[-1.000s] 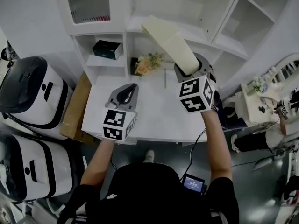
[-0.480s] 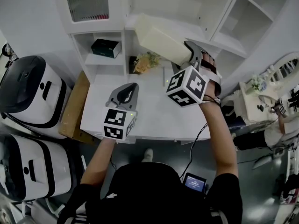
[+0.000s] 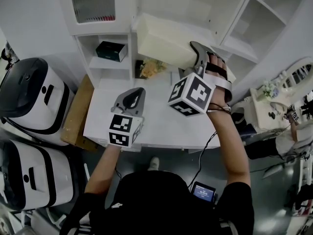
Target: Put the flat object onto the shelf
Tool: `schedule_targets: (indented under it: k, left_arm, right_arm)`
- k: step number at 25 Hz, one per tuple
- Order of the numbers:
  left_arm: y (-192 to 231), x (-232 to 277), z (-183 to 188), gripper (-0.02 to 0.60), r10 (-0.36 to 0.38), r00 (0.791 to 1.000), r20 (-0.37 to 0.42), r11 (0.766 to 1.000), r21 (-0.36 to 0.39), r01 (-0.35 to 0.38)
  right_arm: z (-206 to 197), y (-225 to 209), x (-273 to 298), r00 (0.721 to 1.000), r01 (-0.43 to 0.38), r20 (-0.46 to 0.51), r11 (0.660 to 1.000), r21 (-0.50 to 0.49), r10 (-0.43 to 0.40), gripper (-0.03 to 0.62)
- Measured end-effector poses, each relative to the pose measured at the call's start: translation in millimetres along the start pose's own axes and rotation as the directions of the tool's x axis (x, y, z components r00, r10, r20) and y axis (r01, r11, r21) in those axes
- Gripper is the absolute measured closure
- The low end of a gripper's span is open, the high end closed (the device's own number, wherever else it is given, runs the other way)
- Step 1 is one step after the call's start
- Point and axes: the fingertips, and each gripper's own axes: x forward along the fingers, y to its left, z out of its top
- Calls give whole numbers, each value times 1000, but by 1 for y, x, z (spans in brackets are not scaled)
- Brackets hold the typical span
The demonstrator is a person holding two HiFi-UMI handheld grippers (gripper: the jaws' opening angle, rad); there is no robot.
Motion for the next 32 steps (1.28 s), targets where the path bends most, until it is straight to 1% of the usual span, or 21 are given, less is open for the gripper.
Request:
schedule_targets:
  k: [3, 7, 9, 15, 20, 24, 32]
  left_arm:
    - [1, 0, -2, 577, 1, 1000, -1, 1000, -4, -1]
    - [-1, 0, -4, 577, -1, 1000, -3, 1000, -7, 0]
    - [-1, 0, -3, 577, 1, 1000, -2, 1000, -7, -1]
    - [-4, 0, -2, 577, 3, 1000, -1, 1000, -7, -3]
    - [0, -1, -3, 577, 12, 1000, -1, 1000, -8, -12]
    - [2, -1, -5, 577, 23, 1000, -5, 1000, -10, -23]
    - [7, 3, -9, 577, 39, 999, -15, 999, -16, -39]
  right_arm:
    - [4, -2, 0, 1000, 22, -5, 999, -37, -22, 327]
    - [9, -8, -5, 997, 73, -8, 990, -117, -75, 326]
    - [12, -12, -6, 996, 87, -2, 987, -134, -88, 326]
    - [15, -14, 3, 995, 93, -13, 979, -180, -97, 326]
    - [14, -6, 17, 996, 70, -32, 975, -211, -78, 324]
    - [13, -6, 25, 995, 78, -44, 966, -246, -92, 324]
    - [10, 3, 46, 995, 61, -61, 954, -295, -83, 322]
